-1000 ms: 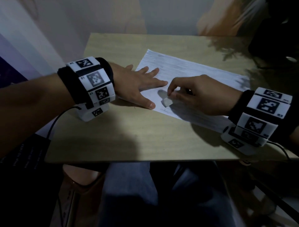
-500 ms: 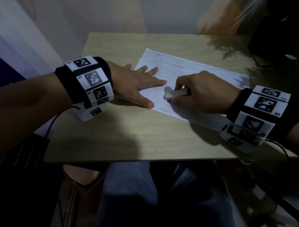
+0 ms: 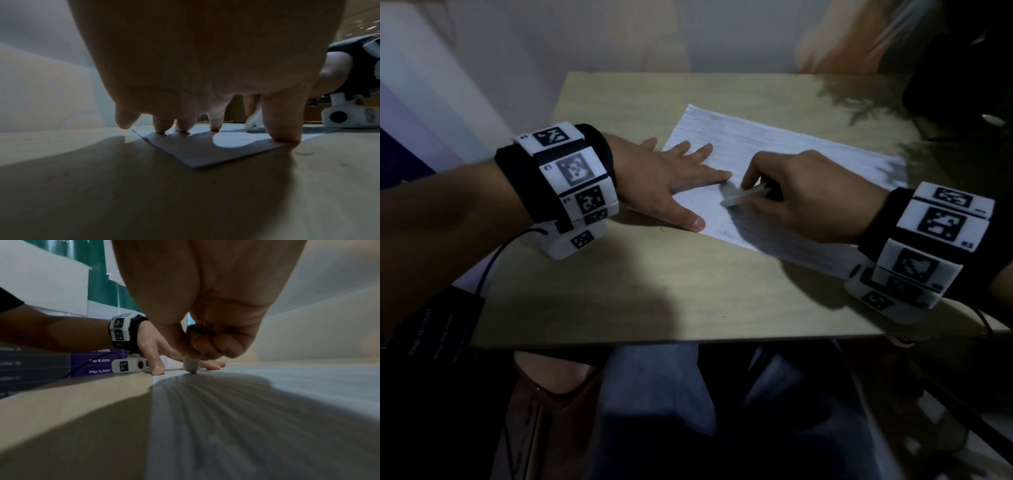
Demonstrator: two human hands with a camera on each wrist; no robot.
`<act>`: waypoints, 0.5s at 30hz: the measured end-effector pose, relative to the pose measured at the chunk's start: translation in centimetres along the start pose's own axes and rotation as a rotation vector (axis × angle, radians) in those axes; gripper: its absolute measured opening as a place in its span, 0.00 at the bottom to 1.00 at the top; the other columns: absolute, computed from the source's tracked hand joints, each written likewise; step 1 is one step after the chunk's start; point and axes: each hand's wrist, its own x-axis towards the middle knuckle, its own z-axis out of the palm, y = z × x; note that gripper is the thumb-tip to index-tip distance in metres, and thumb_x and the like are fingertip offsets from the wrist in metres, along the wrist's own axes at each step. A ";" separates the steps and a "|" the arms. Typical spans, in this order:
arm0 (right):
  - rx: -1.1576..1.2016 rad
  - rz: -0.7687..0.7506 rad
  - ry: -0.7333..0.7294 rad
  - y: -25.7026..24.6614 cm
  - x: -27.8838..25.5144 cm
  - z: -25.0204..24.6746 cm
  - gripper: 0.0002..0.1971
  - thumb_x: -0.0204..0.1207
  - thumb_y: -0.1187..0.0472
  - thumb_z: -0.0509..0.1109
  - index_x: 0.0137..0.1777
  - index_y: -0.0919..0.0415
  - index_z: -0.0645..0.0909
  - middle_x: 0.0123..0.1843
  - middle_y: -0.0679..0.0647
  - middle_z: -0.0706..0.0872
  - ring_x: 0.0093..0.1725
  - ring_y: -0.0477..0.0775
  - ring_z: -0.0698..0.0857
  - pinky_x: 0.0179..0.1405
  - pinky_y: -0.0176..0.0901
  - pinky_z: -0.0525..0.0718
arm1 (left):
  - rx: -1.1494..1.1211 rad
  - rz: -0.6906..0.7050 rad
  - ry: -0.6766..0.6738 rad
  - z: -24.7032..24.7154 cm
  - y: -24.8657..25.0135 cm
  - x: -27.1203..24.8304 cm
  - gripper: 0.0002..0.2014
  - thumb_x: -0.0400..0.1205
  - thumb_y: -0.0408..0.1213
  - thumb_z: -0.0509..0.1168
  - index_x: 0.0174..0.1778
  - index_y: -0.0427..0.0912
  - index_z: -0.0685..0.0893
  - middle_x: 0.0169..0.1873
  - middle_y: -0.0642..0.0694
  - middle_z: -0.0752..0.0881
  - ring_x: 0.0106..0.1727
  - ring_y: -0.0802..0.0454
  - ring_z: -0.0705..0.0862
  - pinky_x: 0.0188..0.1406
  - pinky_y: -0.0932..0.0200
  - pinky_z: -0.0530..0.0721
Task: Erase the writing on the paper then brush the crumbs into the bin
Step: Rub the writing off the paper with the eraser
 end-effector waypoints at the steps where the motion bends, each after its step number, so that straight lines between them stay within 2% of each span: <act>1: -0.004 -0.003 0.011 0.0 0.0 -0.3 0.19 0.77 0.39 0.63 0.54 0.53 0.83 0.42 0.46 0.88 0.38 0.44 0.82 0.37 0.40 0.74 | -0.003 0.001 0.000 0.0 -0.1 0.0 0.48 0.75 0.76 0.53 0.86 0.71 0.34 0.87 0.53 0.28 0.88 0.48 0.30 0.86 0.31 0.35; 3: 0.018 -0.045 -0.050 -0.3 -0.4 -0.6 0.18 0.76 0.40 0.64 0.53 0.52 0.84 0.43 0.44 0.88 0.40 0.43 0.84 0.41 0.38 0.77 | -0.008 0.009 0.001 0.1 -0.1 0.0 0.49 0.72 0.78 0.51 0.86 0.73 0.34 0.87 0.54 0.28 0.88 0.48 0.30 0.86 0.32 0.35; 5: 0.052 -0.096 -0.131 -0.8 -1.0 -0.5 0.13 0.76 0.42 0.67 0.53 0.48 0.83 0.41 0.38 0.86 0.39 0.35 0.83 0.40 0.28 0.74 | -0.013 0.011 0.000 0.0 -0.2 0.0 0.50 0.70 0.78 0.51 0.86 0.73 0.35 0.87 0.54 0.28 0.88 0.48 0.30 0.86 0.32 0.35; 6: 0.059 -0.101 -0.135 -0.8 -1.1 -0.5 0.14 0.76 0.42 0.67 0.54 0.48 0.84 0.40 0.37 0.85 0.39 0.34 0.82 0.40 0.27 0.73 | -0.012 0.008 -0.001 0.0 -0.1 0.0 0.50 0.70 0.78 0.51 0.86 0.73 0.35 0.87 0.54 0.28 0.88 0.49 0.30 0.86 0.32 0.35; 8: 0.039 -0.068 -0.078 -0.1 -0.9 -0.7 0.19 0.74 0.40 0.65 0.56 0.50 0.86 0.43 0.40 0.88 0.40 0.39 0.83 0.42 0.34 0.75 | -0.010 0.001 -0.005 0.0 -0.1 0.0 0.50 0.71 0.78 0.51 0.86 0.72 0.35 0.87 0.54 0.28 0.88 0.49 0.29 0.86 0.32 0.34; 9: 0.015 -0.058 -0.038 0.3 -0.6 -0.8 0.20 0.75 0.40 0.64 0.57 0.51 0.87 0.44 0.43 0.89 0.42 0.44 0.85 0.43 0.38 0.76 | -0.010 -0.001 -0.006 0.1 -0.1 0.0 0.49 0.71 0.77 0.51 0.86 0.72 0.35 0.87 0.54 0.28 0.88 0.49 0.29 0.86 0.33 0.34; 11: -0.024 -0.068 -0.019 0.2 -0.6 -0.9 0.18 0.79 0.44 0.65 0.59 0.53 0.87 0.46 0.48 0.91 0.44 0.51 0.87 0.43 0.42 0.77 | -0.008 0.003 -0.005 0.1 -0.2 0.0 0.49 0.71 0.78 0.51 0.86 0.72 0.34 0.87 0.54 0.28 0.88 0.49 0.29 0.86 0.32 0.35; 12: -0.027 -0.099 -0.032 0.0 -0.7 -0.7 0.18 0.80 0.44 0.65 0.59 0.53 0.87 0.46 0.48 0.91 0.44 0.50 0.87 0.44 0.43 0.79 | -0.006 0.005 -0.006 0.1 -0.2 0.0 0.49 0.71 0.78 0.51 0.86 0.73 0.34 0.87 0.54 0.28 0.88 0.49 0.29 0.86 0.31 0.35; 15: 0.026 -0.154 -0.091 -0.8 -1.3 -0.4 0.25 0.77 0.37 0.61 0.61 0.50 0.88 0.50 0.44 0.92 0.46 0.46 0.87 0.49 0.44 0.83 | -0.006 0.000 -0.010 0.0 -0.2 0.0 0.49 0.71 0.78 0.51 0.85 0.73 0.34 0.87 0.55 0.27 0.88 0.50 0.29 0.86 0.32 0.35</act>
